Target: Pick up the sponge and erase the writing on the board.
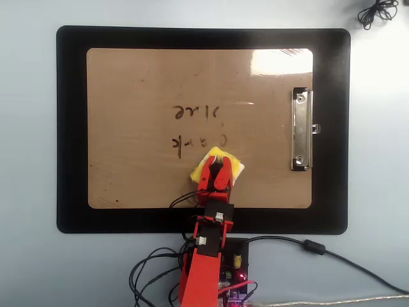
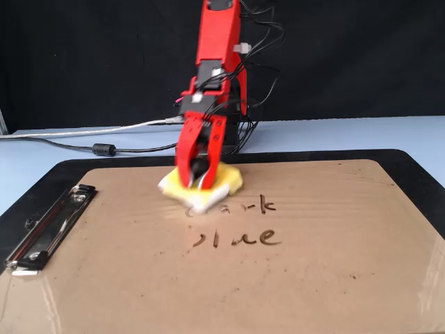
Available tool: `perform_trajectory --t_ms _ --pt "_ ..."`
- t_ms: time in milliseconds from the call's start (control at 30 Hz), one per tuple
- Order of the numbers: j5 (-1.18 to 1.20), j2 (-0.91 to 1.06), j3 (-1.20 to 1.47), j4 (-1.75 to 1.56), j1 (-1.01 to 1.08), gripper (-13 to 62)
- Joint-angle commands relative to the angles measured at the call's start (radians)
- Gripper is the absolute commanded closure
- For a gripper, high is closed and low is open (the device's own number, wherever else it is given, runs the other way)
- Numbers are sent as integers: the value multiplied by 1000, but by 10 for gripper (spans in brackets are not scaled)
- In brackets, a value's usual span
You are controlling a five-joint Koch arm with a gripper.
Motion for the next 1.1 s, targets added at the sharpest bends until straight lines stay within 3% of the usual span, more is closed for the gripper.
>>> perform_trajectory --t_ms 0,167,233,433,500,667,733,900,1067 --pt "-37 -41 -60 -8 3 574" --pt "-29 -509 -520 -72 9 574" --pt "-29 -485 -477 -67 11 574" --pt "-26 -15 -15 -67 25 574" --pt "-28 -48 -28 -84 28 574" --pt "-26 -463 -422 -140 41 574" --pt "-26 -431 -373 -140 60 574" --pt "-23 5 6 -123 100 574" --pt "-25 -272 -196 -135 114 574"
